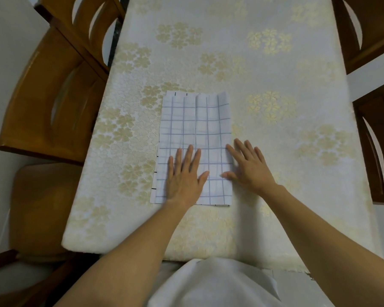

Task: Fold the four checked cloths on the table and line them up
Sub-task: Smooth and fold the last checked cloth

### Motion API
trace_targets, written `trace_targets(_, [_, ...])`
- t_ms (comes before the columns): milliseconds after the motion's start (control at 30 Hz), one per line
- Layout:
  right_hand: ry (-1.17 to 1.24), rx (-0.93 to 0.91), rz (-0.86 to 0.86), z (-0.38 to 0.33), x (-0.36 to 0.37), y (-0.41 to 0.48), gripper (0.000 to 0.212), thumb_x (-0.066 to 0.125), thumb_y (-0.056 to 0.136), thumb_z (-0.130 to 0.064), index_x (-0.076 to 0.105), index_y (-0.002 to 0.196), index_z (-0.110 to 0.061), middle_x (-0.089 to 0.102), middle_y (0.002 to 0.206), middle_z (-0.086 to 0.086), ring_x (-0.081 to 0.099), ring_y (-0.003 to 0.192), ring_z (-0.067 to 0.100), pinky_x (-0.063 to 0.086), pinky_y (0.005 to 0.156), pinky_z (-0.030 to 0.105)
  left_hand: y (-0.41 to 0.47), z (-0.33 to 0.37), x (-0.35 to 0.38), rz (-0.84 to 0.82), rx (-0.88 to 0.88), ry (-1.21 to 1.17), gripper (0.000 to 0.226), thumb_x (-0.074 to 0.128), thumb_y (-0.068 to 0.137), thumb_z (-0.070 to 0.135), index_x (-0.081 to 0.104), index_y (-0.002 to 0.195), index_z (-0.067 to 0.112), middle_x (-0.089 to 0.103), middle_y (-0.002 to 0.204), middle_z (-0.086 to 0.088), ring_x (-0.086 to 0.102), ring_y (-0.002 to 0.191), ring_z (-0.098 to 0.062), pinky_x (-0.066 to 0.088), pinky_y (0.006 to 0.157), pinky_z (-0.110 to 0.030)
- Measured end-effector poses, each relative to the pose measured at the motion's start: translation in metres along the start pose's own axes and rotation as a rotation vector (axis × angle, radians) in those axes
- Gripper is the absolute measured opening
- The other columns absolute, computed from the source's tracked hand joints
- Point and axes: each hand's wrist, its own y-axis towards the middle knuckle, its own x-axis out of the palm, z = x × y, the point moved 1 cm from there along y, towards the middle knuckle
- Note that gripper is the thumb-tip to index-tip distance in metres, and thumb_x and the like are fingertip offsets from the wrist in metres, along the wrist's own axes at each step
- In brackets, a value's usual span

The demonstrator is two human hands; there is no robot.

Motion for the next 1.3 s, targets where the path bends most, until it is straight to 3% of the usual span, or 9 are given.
trace_targets(233, [-0.016, -0.019, -0.003, 0.003, 0.0, -0.001, 0.103, 0.034, 0.079, -0.089, -0.002, 0.16, -0.038, -0.013, 0.168, -0.001, -0.014, 0.154, 0.026, -0.008, 0.122, 0.044, 0.0, -0.001, -0.002, 0.022, 0.028, 0.025, 0.079, 0.009, 0.101, 0.069, -0.016, 0.161, 0.024, -0.025, 0.167, -0.003, -0.026, 0.153, -0.03, -0.006, 0.125, -0.054])
trace_targets(333, [-0.014, -0.031, 0.001, 0.005, 0.002, -0.003, 0.105, 0.032, 0.077, -0.092, -0.001, 0.16, -0.037, -0.012, 0.168, 0.002, -0.013, 0.154, 0.028, -0.006, 0.123, 0.045, -0.006, 0.014, -0.008, 0.046, 0.2, 0.043, 0.081, 0.022, 0.102, 0.065, -0.004, 0.163, 0.019, -0.012, 0.17, -0.006, -0.018, 0.155, -0.029, -0.005, 0.126, -0.051])
trace_targets(400, [0.019, -0.016, 0.034, 0.003, 0.003, -0.004, 0.093, 0.022, 0.084, -0.087, 0.003, 0.16, -0.037, -0.009, 0.168, 0.001, -0.011, 0.155, 0.026, -0.004, 0.124, 0.045, -0.01, 0.03, -0.006, 0.011, 0.327, 0.032, 0.077, 0.027, 0.104, 0.059, 0.002, 0.163, 0.016, -0.005, 0.171, -0.005, -0.013, 0.156, -0.024, -0.004, 0.127, -0.046])
trace_targets(500, [0.052, 0.03, 0.079, -0.001, 0.004, -0.001, 0.072, 0.009, 0.095, -0.072, 0.009, 0.159, -0.04, -0.003, 0.169, 0.004, -0.007, 0.155, 0.025, -0.007, 0.122, 0.041, -0.012, 0.04, 0.004, -0.034, 0.327, -0.01, 0.077, 0.028, 0.105, 0.057, 0.001, 0.163, 0.016, -0.006, 0.171, -0.005, -0.013, 0.157, -0.02, -0.001, 0.128, -0.043])
trace_targets(600, [0.063, 0.068, 0.098, 0.003, -0.001, 0.011, 0.063, 0.012, 0.101, -0.063, 0.013, 0.159, -0.04, -0.002, 0.169, 0.007, -0.005, 0.155, 0.028, -0.008, 0.12, 0.039, -0.013, 0.038, 0.012, -0.049, 0.318, -0.006, 0.082, 0.026, 0.102, 0.066, -0.003, 0.163, 0.019, -0.014, 0.17, -0.004, -0.019, 0.155, -0.02, -0.005, 0.128, -0.044])
trace_targets(767, [0.032, 0.113, 0.088, 0.016, -0.023, 0.05, 0.058, 0.02, 0.104, -0.058, 0.01, 0.158, -0.041, -0.002, 0.168, 0.01, -0.005, 0.154, 0.033, -0.001, 0.123, 0.049, -0.012, 0.039, 0.009, -0.071, 0.337, 0.014, 0.087, 0.025, 0.094, 0.079, -0.005, 0.162, 0.034, -0.019, 0.169, -0.006, -0.024, 0.154, -0.024, -0.009, 0.126, -0.047])
trace_targets(933, [0.004, 0.148, 0.069, 0.023, -0.04, 0.084, 0.058, 0.023, 0.103, -0.059, 0.011, 0.157, -0.041, -0.002, 0.168, 0.01, -0.004, 0.154, 0.036, 0.001, 0.124, 0.052, -0.006, 0.042, -0.001, -0.078, 0.346, 0.023, 0.086, 0.031, 0.087, 0.085, 0.012, 0.16, 0.043, 0.006, 0.17, -0.006, -0.001, 0.157, -0.03, -0.003, 0.126, -0.053])
trace_targets(1067, [0.038, 0.14, 0.119, 0.022, -0.049, 0.097, 0.057, 0.033, 0.104, -0.052, 0.02, 0.157, -0.035, 0.006, 0.167, 0.014, 0.004, 0.154, 0.037, 0.006, 0.124, 0.05, 0.02, 0.048, -0.015, 0.058, 0.337, -0.055, 0.072, 0.042, 0.096, 0.068, 0.037, 0.155, 0.027, 0.035, 0.158, -0.009, 0.028, 0.148, -0.031, 0.006, 0.127, -0.049])
trace_targets(1300, [-0.001, 0.024, 0.134, 0.02, -0.049, 0.105, 0.052, 0.035, 0.106, -0.044, 0.028, 0.157, -0.033, 0.01, 0.168, 0.011, 0.005, 0.154, 0.036, 0.007, 0.123, 0.05, 0.064, 0.061, -0.021, -0.061, 0.332, 0.065, 0.083, 0.031, 0.099, 0.07, 0.008, 0.164, 0.022, -0.005, 0.171, -0.004, -0.011, 0.157, -0.027, -0.007, 0.127, -0.045])
